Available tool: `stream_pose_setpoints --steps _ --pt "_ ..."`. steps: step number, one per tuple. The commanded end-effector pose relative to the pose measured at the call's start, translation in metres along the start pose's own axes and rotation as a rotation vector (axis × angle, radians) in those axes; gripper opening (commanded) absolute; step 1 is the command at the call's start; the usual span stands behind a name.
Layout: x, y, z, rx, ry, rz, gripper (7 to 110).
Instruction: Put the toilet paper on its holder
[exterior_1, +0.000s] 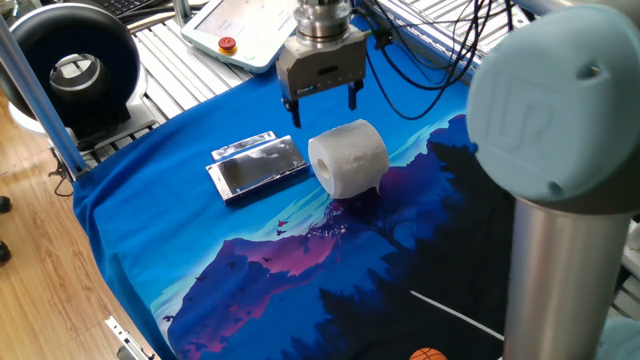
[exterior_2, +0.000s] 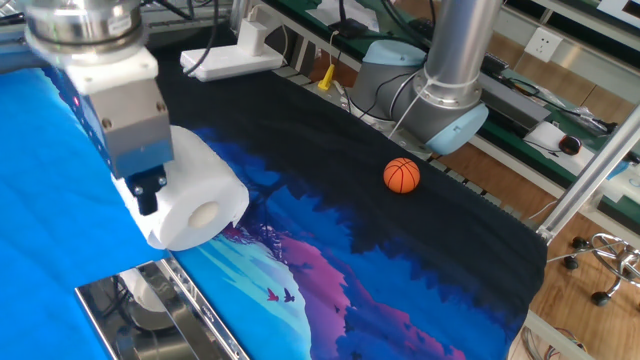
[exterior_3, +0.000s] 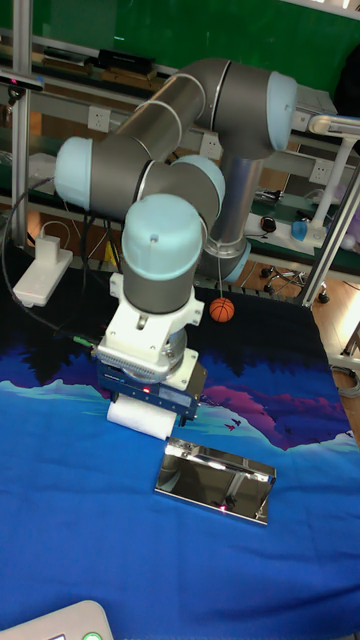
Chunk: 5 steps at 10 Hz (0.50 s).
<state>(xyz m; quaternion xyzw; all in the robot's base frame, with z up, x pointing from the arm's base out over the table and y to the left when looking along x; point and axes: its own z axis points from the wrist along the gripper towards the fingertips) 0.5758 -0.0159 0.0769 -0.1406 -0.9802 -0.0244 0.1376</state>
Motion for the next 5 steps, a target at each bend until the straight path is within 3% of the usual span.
stream_pose_setpoints --steps 1,5 --pt "0.005 0.001 0.015 -0.005 0.076 0.025 110" --pt "0.004 -0.028 0.006 0.077 0.082 -0.023 110"
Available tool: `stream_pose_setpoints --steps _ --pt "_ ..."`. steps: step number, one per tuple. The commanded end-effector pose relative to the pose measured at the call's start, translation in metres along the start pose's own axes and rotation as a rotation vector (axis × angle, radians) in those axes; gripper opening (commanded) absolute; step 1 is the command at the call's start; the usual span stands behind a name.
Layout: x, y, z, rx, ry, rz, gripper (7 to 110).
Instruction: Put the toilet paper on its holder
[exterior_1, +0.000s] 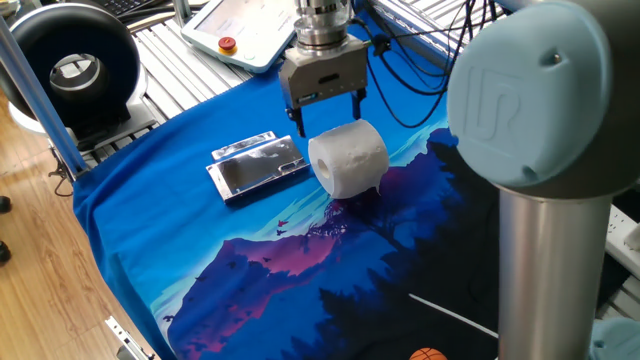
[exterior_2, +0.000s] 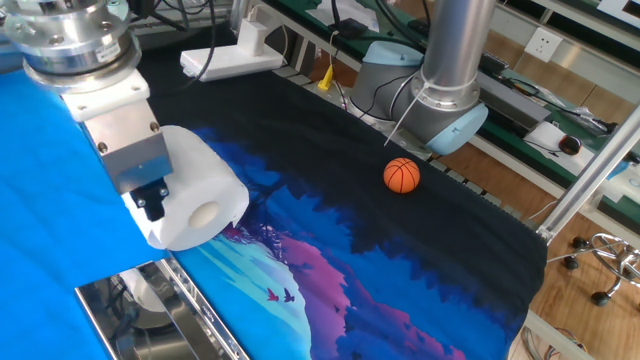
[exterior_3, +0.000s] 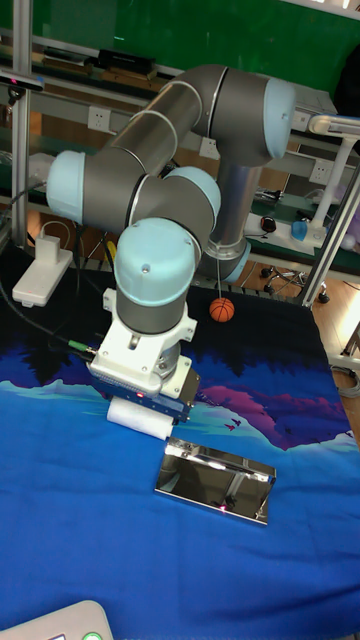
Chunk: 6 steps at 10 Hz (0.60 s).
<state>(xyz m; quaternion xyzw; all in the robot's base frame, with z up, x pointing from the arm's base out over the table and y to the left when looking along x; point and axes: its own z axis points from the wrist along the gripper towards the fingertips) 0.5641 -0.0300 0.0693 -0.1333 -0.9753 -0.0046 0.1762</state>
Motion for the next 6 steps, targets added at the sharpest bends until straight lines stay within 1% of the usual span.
stream_pose_setpoints --steps 1,3,4,5,6 --pt "-0.001 -0.009 -0.004 0.017 0.009 -0.02 110" --pt "0.001 -0.004 -0.009 -0.015 0.015 -0.029 110" --pt "0.006 -0.001 -0.012 -0.032 0.026 -0.035 110" --pt "0.01 0.007 -0.016 -0.068 0.04 -0.034 110" --pt "0.014 0.011 -0.018 -0.077 0.053 -0.028 110"
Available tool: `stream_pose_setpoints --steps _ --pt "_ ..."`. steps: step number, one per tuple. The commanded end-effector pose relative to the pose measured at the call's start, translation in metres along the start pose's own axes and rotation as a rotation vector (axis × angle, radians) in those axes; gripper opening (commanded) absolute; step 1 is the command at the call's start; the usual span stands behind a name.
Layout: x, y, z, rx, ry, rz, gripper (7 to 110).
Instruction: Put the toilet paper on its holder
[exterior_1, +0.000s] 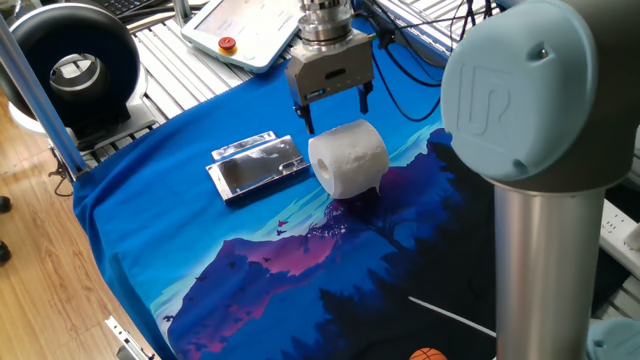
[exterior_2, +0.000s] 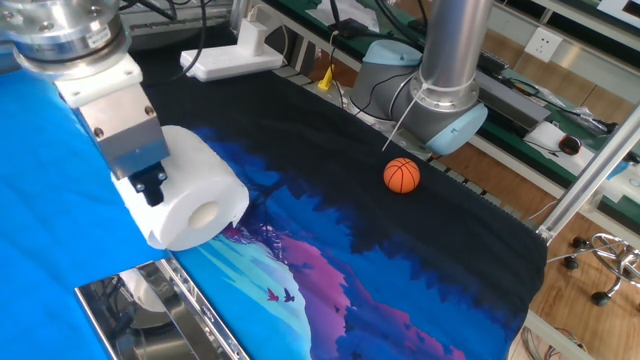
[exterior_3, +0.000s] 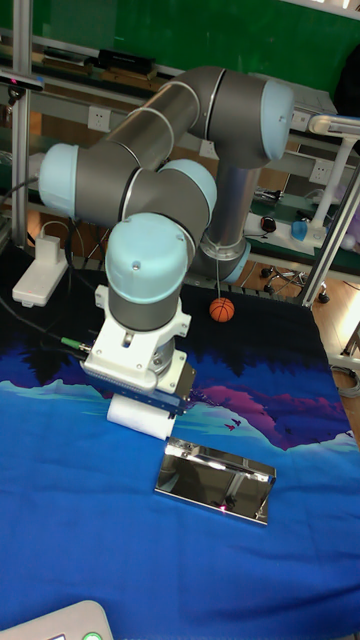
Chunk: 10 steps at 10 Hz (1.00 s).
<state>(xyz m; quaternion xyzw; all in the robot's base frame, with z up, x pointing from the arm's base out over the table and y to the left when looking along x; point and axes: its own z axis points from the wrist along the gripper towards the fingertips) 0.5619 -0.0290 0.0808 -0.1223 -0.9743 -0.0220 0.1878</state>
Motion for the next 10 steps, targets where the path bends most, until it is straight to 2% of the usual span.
stream_pose_setpoints --steps 1,5,8,10 --pt "0.014 0.015 -0.007 -0.056 0.047 0.007 110" --pt "0.027 0.018 -0.005 -0.05 0.097 0.014 110" --pt "0.024 0.004 0.005 -0.027 0.094 0.006 110" --pt "0.023 -0.005 0.001 0.002 0.086 0.0 110"
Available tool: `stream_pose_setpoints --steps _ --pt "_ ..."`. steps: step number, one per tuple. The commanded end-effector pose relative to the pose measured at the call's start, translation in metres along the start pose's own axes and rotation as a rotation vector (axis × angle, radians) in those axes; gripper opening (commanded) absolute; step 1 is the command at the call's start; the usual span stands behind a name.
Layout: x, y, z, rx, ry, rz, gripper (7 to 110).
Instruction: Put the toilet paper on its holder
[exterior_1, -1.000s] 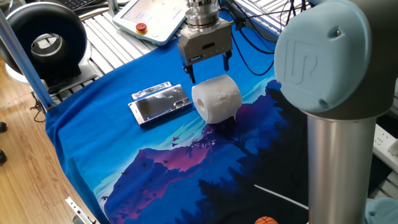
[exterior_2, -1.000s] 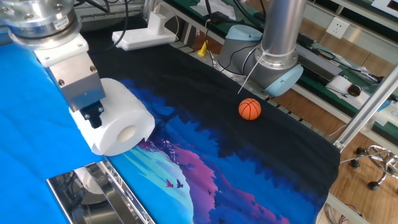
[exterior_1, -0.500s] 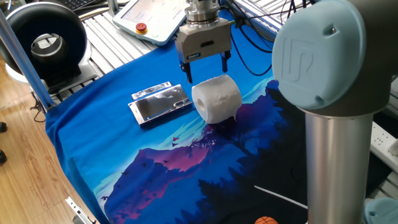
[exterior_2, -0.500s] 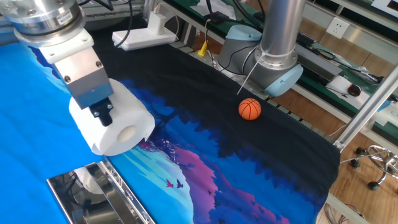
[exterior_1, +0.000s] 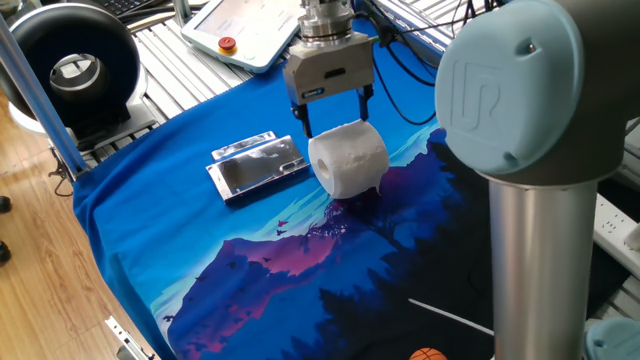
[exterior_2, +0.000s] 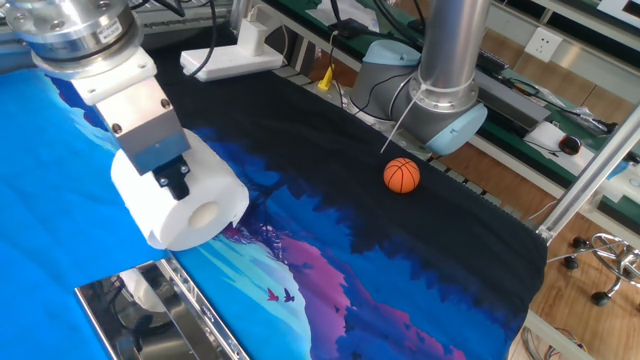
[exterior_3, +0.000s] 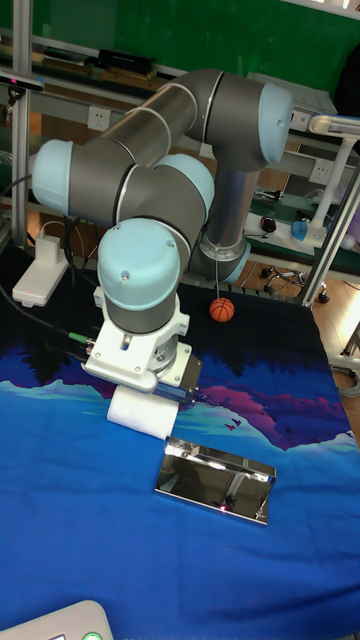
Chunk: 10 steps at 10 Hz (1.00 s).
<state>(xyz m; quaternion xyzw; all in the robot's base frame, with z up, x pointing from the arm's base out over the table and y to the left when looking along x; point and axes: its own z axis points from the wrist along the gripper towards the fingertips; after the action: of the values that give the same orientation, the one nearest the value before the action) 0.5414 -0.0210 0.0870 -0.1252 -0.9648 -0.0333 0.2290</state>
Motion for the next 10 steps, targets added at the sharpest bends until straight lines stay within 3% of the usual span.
stream_pose_setpoints --steps 1,6,10 --pt "0.002 -0.006 -0.003 0.013 0.002 -0.003 110" --pt "-0.004 0.003 0.009 -0.02 0.0 0.006 110" --pt "0.001 0.008 0.002 -0.058 0.004 -0.015 110"
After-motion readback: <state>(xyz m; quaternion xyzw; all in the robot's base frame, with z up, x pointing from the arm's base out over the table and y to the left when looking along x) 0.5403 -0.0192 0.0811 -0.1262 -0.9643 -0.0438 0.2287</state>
